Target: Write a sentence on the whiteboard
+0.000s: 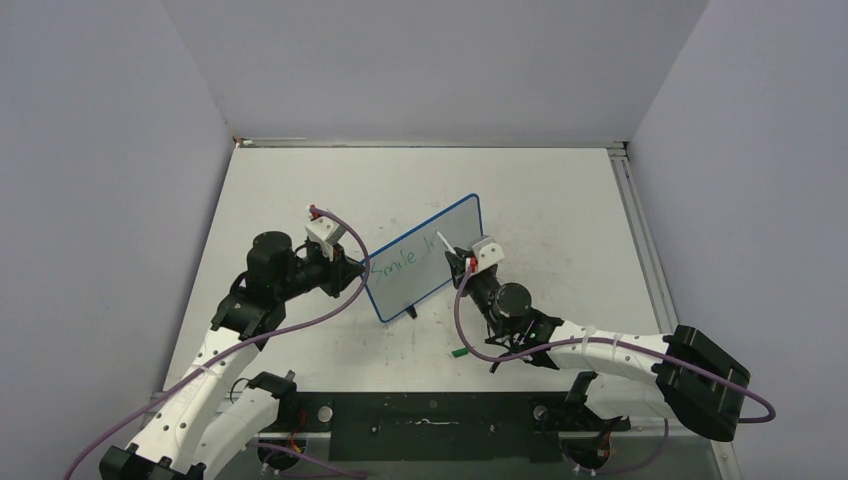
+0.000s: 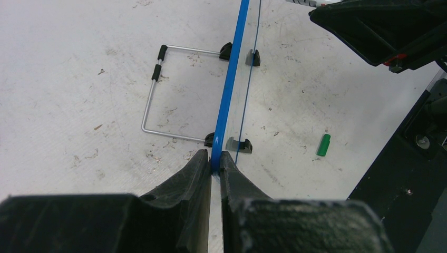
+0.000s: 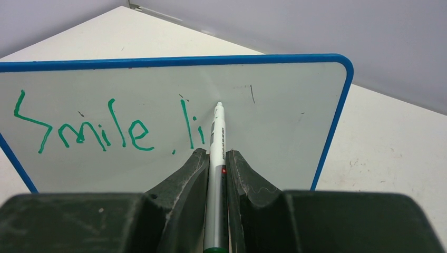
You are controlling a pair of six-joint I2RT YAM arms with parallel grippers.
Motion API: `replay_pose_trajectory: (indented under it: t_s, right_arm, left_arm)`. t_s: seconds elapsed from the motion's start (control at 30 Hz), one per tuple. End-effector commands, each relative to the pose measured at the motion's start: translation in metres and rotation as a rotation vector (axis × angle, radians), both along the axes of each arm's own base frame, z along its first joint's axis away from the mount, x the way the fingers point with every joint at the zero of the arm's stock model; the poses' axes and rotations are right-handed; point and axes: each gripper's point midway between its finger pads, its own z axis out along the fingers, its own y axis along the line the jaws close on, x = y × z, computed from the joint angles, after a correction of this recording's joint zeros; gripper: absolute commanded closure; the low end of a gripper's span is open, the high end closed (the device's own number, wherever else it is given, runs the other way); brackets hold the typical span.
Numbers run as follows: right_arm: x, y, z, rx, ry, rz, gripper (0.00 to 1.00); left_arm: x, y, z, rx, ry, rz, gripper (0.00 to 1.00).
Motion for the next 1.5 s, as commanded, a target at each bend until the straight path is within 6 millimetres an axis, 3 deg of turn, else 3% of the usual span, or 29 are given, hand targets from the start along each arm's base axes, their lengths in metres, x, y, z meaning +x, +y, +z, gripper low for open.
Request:
replay_pose_trajectory:
  t_s: [0.0, 0.5, 0.83, 1.03, 1.23, 1.47]
  right_arm:
    - [-0.005, 0.006, 0.0, 0.026, 0.006, 0.032, 0.95]
    - [-0.011, -0.003, -0.032, -0.005, 0.093, 0.003, 0.95]
    - [-0.015, 0.006, -0.055, -0.049, 0.15, 0.041, 0.95]
    - [-0.021, 0.008, -0.042, -0.017, 0.129, 0.064, 0.95]
    - [-0.029, 0.006, -0.006, 0.083, 0.068, 0.098, 0.95]
    - [-0.017, 0.003, 0.006, 0.068, 0.034, 0.053, 0.95]
  left_arm:
    - [-0.006, -0.002, -0.004, 0.005, 0.034, -0.02, 1.0]
    - [-0.006, -0.002, -0.004, 0.005, 0.035, -0.019, 1.0]
    - [-0.007, -0.002, -0.004, 0.004, 0.033, -0.019, 1.0]
    - [-0.007, -0.002, -0.003, 0.003, 0.031, -0.02, 1.0]
    - [-0.007, -0.002, -0.003, 0.002, 0.031, -0.02, 1.0]
    - [-0.007, -0.002, -0.003, 0.002, 0.033, -0.022, 1.0]
